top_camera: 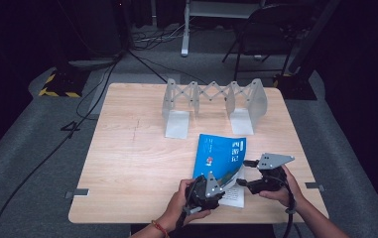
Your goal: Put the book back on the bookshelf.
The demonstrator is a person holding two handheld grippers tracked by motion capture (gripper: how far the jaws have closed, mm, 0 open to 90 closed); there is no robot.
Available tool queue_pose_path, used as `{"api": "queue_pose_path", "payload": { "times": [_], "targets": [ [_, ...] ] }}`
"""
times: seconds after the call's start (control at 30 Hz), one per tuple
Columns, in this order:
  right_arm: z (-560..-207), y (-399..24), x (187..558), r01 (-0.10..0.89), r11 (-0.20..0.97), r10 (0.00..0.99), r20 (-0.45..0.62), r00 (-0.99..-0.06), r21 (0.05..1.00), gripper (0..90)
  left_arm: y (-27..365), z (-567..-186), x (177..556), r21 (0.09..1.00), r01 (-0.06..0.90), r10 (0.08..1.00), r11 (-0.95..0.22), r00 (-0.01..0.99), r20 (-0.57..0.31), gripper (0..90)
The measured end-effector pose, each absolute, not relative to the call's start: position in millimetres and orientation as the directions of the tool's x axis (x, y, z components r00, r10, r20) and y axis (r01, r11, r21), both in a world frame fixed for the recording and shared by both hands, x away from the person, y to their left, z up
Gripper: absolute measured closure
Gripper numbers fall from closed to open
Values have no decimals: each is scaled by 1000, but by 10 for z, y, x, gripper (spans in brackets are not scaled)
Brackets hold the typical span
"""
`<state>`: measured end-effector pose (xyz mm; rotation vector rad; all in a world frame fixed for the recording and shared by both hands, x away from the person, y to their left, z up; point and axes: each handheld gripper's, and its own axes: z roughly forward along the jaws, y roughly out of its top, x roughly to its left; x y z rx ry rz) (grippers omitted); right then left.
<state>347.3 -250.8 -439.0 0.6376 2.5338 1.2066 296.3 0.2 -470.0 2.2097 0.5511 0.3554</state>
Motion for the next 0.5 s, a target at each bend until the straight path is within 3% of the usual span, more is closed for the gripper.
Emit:
{"api": "queue_pose_path", "payload": {
  "times": [0.07,0.17,0.5],
  "targets": [
    [-4392,-2508,3476,273,546,498,-45,-866,792,296,40,-4680,2960,781,241,478,-576,875,82,644],
    [-4392,-2530,3483,241,550,475,-62,-878,800,298,154,-4632,2987,793,223,457,-567,886,79,717],
    [-4352,-2486,3581,122,576,388,-139,-911,808,264,735,-4604,3017,800,215,419,-560,907,50,757]
  ]
}}
